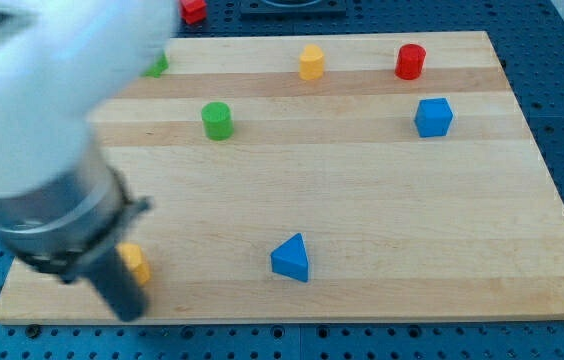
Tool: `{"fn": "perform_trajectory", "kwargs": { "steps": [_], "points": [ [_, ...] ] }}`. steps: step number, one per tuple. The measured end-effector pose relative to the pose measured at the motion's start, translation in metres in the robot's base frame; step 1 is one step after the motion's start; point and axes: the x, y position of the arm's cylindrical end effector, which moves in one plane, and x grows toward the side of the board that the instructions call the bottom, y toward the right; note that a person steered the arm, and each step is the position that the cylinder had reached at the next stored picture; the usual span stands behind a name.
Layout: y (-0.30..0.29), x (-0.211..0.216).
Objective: Slide the yellow hexagon right and up a bit
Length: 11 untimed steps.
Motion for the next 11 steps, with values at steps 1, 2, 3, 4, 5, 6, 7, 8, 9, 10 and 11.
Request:
{"fn": "perform_trajectory", "kwargs": {
  "steps": [1,2,3,4,5,6,7,8,9,10,11],
  "points": [
    [-0.036,-0.033],
    [-0.008,-0.049],
    [-0.022,-0.017],
    [-0.047,-0.012],
    [-0.015,-0.012],
    [0.033,-0.011],
    [0.069,-0.010],
    [0.061,-0.036],
    [0.024,-0.042],
    [0.049,-0.044],
    [0.053,-0.061]
  ]
}}
